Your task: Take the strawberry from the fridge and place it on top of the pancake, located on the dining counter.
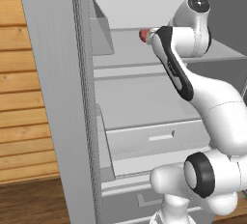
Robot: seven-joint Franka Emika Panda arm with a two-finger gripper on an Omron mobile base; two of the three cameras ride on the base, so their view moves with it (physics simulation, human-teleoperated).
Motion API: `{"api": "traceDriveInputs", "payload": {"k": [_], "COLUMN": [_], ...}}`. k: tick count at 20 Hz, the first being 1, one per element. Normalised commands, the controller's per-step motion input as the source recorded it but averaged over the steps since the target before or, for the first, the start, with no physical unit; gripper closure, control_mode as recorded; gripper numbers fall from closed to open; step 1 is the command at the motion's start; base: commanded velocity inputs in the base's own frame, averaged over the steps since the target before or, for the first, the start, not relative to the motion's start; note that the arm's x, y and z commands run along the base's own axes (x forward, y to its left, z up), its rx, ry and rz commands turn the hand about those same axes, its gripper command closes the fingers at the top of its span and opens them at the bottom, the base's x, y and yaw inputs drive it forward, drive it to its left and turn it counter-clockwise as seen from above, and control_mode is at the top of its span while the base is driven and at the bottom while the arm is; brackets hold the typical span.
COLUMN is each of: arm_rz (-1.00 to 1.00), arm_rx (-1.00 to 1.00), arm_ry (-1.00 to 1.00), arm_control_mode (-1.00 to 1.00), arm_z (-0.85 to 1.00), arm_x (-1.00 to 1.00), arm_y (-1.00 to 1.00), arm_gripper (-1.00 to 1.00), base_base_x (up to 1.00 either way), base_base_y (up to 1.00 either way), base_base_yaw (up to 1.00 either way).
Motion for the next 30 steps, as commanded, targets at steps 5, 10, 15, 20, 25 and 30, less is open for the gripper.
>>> {"api": "traceDriveInputs", "payload": {"k": [5,10,15,20,25,30], "arm_rz": [0.0,0.0,0.0,-0.05,-0.05,-0.04], "arm_rx": [0.0,0.0,0.0,0.0,0.0,0.0], "arm_ry": [0.0,0.0,0.03,0.04,0.0,0.0], "arm_control_mode": [-1.0,-1.0,-1.0,-1.0,-1.0,-1.0], "arm_z": [0.0,-0.04,-0.11,-0.16,-0.07,-0.14], "arm_x": [0.4,0.42,0.16,-0.04,-0.07,-0.25], "arm_y": [0.06,0.02,0.13,0.08,0.0,0.0], "arm_gripper": [-1.0,-1.0,-1.0,-1.0,-1.0,-1.0], "base_base_x": [0.0,0.0,0.0,0.0,0.0,0.0], "base_base_y": [0.0,0.0,0.0,0.0,0.0,0.0], "base_base_yaw": [0.0,0.0,0.0,0.0,0.0,0.0]}}
